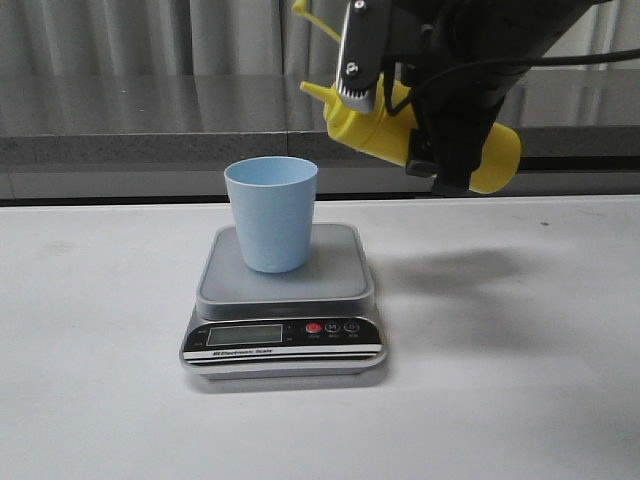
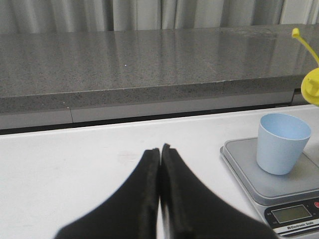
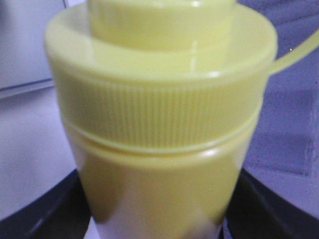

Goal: Pour seasoning into cup on scale with both arms
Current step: 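Lift the bottle and tilt its nozzle toward the cup, then turn the bottle upright with the right gripper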

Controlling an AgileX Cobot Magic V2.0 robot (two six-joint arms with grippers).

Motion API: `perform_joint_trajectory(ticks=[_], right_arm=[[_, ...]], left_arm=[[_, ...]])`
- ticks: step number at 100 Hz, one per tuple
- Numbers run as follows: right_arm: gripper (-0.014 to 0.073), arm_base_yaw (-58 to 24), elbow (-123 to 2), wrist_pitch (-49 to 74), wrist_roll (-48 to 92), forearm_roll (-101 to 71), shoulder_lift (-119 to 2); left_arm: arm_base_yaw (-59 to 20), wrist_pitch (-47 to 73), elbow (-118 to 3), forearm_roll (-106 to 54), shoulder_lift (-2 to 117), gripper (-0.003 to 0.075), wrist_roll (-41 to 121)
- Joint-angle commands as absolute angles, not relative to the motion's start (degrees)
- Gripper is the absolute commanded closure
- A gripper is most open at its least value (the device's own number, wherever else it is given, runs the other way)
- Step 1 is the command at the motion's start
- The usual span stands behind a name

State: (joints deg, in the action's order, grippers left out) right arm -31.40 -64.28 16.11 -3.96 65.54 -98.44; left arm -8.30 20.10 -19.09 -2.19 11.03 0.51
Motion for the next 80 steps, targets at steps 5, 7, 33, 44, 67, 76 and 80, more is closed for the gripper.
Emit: perform_joint_trajectory(ticks=[5,7,33,44,67,76,80], right_arm=[[0.0345,-33.2,-67.1,19.6,-3.6,73.4,-97.3],[0.0345,-33.4,-67.2,20.1,-3.6,74.5,-97.4],[0.0345,-35.5,-67.2,23.7,-3.6,83.6,-98.5],[0.0345,-35.6,-67.4,24.8,-3.6,85.4,-98.5],[0.0345,-35.6,-67.6,25.4,-3.6,86.1,-98.5],[0.0345,-35.6,-67.6,25.3,-3.7,86.1,-98.5],[0.0345,-35.6,-67.6,25.1,-3.7,86.1,-98.5]], left_arm=[[-8.3,15.7,-20.6,-2.6,11.5,0.0740,0.4],[-8.3,15.7,-20.6,-2.6,11.5,0.0740,0.4],[-8.3,15.7,-20.6,-2.6,11.5,0.0740,0.4],[-8.3,15.7,-20.6,-2.6,11.5,0.0740,0.4],[-8.3,15.7,-20.6,-2.6,11.5,0.0740,0.4],[-8.3,15.7,-20.6,-2.6,11.5,0.0740,0.4],[-8.3,15.7,-20.6,-2.6,11.5,0.0740,0.4]])
